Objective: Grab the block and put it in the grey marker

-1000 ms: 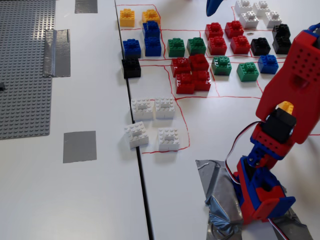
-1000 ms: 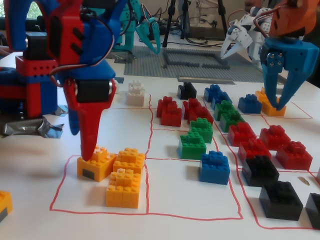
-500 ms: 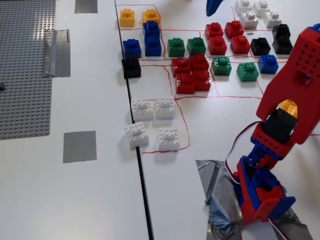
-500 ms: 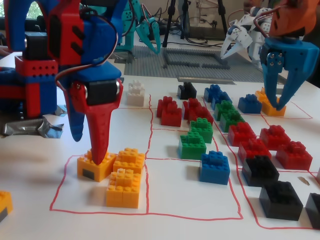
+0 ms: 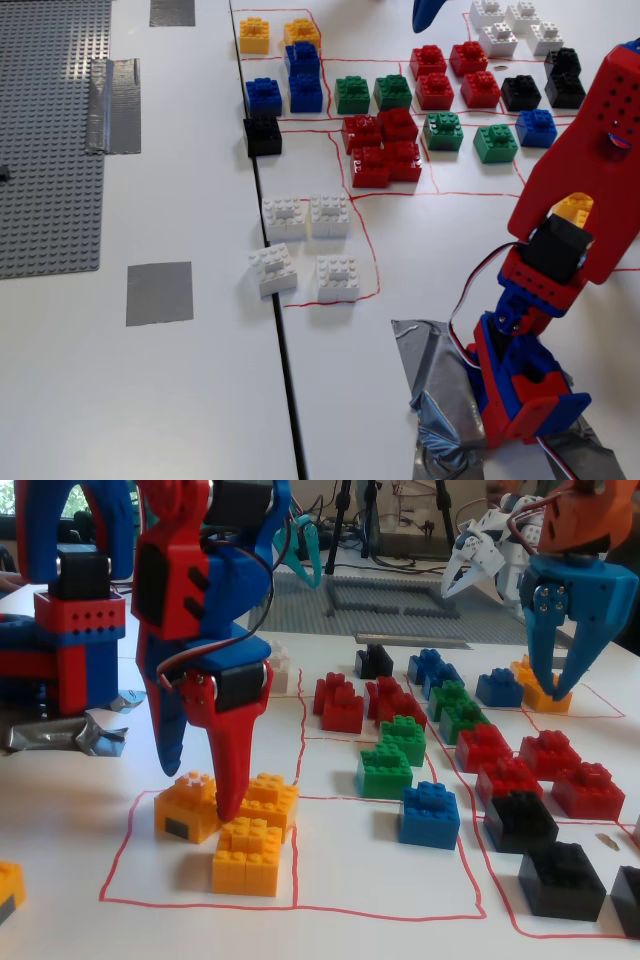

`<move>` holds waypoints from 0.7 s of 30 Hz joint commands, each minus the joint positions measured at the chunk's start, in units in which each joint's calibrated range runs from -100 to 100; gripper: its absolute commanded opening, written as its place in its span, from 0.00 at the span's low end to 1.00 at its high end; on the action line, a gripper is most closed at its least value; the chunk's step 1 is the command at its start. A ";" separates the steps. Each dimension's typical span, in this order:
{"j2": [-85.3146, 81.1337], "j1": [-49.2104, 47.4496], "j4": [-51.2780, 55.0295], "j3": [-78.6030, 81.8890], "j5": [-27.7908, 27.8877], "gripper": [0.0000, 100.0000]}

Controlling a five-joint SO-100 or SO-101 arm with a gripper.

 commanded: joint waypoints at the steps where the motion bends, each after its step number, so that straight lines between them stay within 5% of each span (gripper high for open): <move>1: -1.22 -0.37 -0.64 -4.36 0.44 0.26; 21: 1.66 0.81 -4.12 1.00 0.15 0.25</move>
